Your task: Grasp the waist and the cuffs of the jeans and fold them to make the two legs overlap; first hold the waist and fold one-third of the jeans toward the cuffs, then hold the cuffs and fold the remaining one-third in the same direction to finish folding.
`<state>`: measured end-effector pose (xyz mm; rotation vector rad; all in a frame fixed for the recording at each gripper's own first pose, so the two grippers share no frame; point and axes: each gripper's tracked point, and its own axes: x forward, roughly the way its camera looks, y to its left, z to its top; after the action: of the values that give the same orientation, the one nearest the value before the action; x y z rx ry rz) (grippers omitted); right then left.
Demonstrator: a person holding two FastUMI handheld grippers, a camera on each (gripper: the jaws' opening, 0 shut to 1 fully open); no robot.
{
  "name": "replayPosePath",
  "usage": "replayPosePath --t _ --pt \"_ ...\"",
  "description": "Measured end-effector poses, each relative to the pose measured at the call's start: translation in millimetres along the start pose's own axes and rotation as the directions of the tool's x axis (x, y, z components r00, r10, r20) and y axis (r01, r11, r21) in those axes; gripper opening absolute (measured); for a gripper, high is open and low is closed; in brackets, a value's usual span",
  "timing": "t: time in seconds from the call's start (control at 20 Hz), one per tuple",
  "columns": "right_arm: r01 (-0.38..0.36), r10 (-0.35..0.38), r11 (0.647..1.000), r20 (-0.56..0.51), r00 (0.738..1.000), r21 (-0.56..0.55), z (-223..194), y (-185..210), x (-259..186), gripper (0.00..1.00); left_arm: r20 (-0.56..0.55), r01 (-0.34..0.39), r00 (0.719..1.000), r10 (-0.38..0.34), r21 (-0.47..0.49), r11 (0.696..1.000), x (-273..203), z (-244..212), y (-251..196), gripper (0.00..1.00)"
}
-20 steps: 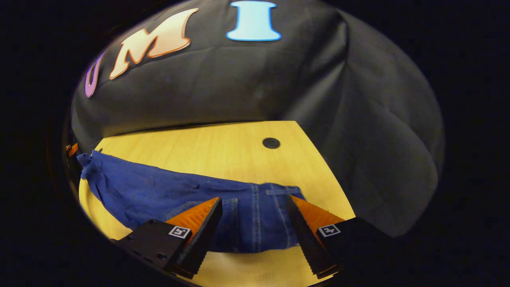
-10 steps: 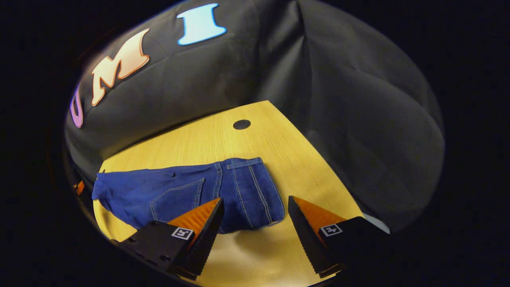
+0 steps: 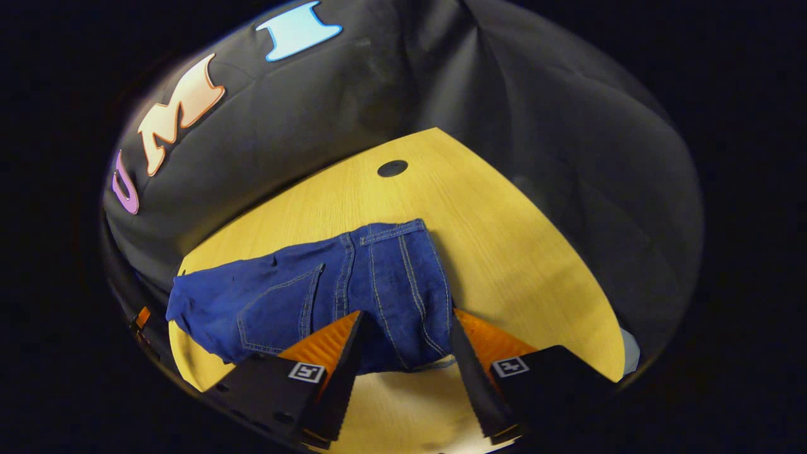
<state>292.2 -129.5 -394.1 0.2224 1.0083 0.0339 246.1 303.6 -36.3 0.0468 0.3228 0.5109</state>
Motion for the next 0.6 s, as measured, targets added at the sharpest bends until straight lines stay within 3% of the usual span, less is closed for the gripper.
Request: replayPosePath --t 0.25,0.5,0.6 --pt "-0.044 0.044 0.999 -0.002 0.999 0.025 -9 9 12 0.5 -0.016 -0.046 0.999 0.045 -0.046 0.998 -9 -15 21 0.96" --pt "-0.018 0.017 0.995 0.01 1.0 0.096 -7 9 8 0.07 -0.037 -0.039 0.999 0.035 -0.101 0.994 -9 -27 14 0.96" --pt "0.014 -0.017 0.998 0.042 0.999 0.067 -3 9 2 0.03 -0.037 -0.03 0.999 0.027 -0.091 0.995 -9 -26 9 0.96"
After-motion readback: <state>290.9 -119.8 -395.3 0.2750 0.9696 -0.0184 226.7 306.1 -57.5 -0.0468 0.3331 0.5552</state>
